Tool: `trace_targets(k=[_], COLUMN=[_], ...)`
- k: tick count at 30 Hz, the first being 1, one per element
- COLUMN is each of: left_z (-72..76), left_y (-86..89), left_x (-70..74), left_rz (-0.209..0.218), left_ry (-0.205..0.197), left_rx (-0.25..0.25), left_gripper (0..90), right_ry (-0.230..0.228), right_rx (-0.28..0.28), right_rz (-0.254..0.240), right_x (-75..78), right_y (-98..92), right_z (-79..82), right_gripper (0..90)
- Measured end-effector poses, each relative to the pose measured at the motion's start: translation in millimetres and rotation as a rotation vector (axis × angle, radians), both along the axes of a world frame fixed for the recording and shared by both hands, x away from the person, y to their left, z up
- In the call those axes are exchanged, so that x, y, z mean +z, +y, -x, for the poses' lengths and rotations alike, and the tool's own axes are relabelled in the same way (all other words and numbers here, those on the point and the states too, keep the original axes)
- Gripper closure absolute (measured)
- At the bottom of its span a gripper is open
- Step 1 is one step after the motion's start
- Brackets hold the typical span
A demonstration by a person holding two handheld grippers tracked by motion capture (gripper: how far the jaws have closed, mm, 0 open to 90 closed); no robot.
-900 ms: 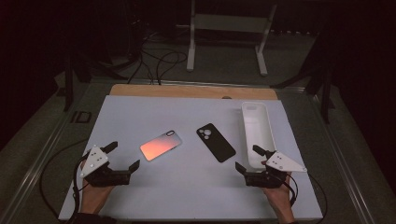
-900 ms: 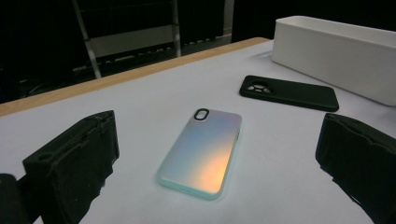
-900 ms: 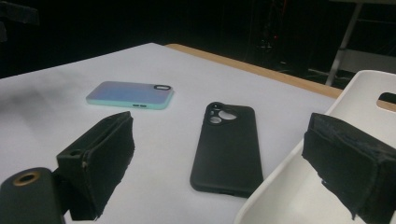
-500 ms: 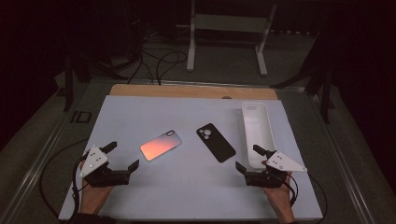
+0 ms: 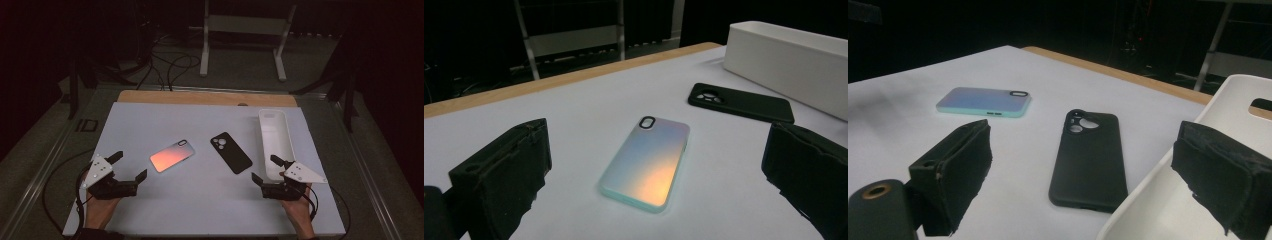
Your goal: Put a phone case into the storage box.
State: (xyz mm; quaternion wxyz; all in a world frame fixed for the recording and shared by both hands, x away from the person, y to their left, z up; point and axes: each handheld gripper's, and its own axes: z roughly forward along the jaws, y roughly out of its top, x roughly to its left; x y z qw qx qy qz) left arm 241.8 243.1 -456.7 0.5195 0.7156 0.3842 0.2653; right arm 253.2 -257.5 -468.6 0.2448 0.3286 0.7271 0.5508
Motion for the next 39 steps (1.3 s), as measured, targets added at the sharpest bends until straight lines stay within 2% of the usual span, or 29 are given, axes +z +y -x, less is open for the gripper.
trace_targets(k=[5, 12, 15, 17, 19, 20, 21, 22, 24, 25, 26, 27, 29, 30, 32, 34, 35, 36, 39], left_z=[-1.3, -3.6, -5.1, -7.1, -7.1, -13.3, -15.8, -18.7, -26.1, -30.0, -38.1, -40.0, -44.0, -49.7, -55.6, -55.6, -68.6, -68.6, -80.6], left_y=[0.4, 1.2, 0.7, -1.6, -1.6, -5.7, -6.6, -6.9, -7.1, -7.0, -6.5, -6.7, -7.0, -7.5, -8.5, -8.5, -9.8, -9.8, -10.6], left_x=[-0.2, 6.2, 10.0, 14.8, 14.8, 24.8, 27.4, 29.6, 32.5, 33.2, 33.2, 32.9, 32.0, 30.4, 28.5, 28.5, 25.3, 25.3, 23.1], left_rz=[-0.006, 0.012, 0.014, -0.001, -0.001, -0.02, -0.019, -0.016, -0.013, -0.013, -0.013, -0.016, -0.023, -0.027, -0.018, -0.018, -0.002, -0.002, -0.019], left_ry=[0.007, 0.027, 0.026, 0.015, 0.015, 0.01, 0.01, 0.014, 0.026, 0.036, 0.054, 0.058, 0.066, 0.073, 0.075, 0.075, 0.071, 0.071, 0.089], left_rx=[0.004, -0.006, -0.005, 0.006, 0.006, 0.016, 0.014, 0.013, 0.022, 0.026, 0.007, 0.005, -0.005, -0.011, -0.015, -0.015, -0.01, -0.01, -0.001], left_gripper=[0.1, 1.4, 7.0, 13.1, 13.1, 13.1, 32.3, 32.3, 38.3, 42.5, 46.4, 54.8, 61.9, 61.9, 68.3, 71.2, 83.2, 87.6, 90.0], right_ry=[0.002, 0.0, 0.002, 0.0, -0.001, -0.001, -0.006, -0.006, -0.007, -0.007, -0.01, -0.013, -0.013, -0.011, -0.013, -0.012, -0.01, -0.011, -0.014], right_rx=[0.0, -0.008, -0.01, -0.013, -0.013, -0.013, -0.014, -0.014, -0.016, -0.018, -0.018, -0.019, -0.02, -0.021, -0.021, -0.022, -0.026, -0.026, -0.024], right_rz=[-0.004, -0.001, -0.001, 0.001, 0.001, 0.001, 0.003, 0.003, 0.003, 0.002, 0.003, 0.003, 0.004, 0.003, 0.003, 0.004, 0.009, 0.01, 0.013], right_x=[-0.4, 0.3, 0.4, 0.7, 0.9, 0.9, 1.4, 1.4, 2.1, 2.5, 2.8, 3.2, 3.3, 3.4, 3.3, 3.2, 3.2, 3.3, 3.6], right_y=[-1.1, -1.7, -1.9, -2.1, -2.2, -2.2, -2.4, -2.4, -2.6, -2.6, -2.8, -3.3, -3.5, -3.8, -4.3, -4.3, -3.9, -3.7, -3.1], right_z=[-0.8, -0.5, -0.2, -0.2, -0.2, -0.2, -0.7, -0.7, -0.3, -0.1, 0.0, 0.0, 0.0, 0.1, -0.3, -0.4, -0.3, -0.1, 0.1], right_gripper=[8.9, 8.9, 8.9, 8.9, 8.9, 8.9, 8.9, 8.9, 8.9, 8.9, 8.9, 8.9, 8.9, 8.9, 8.9, 8.9, 8.9, 8.9, 8.9])
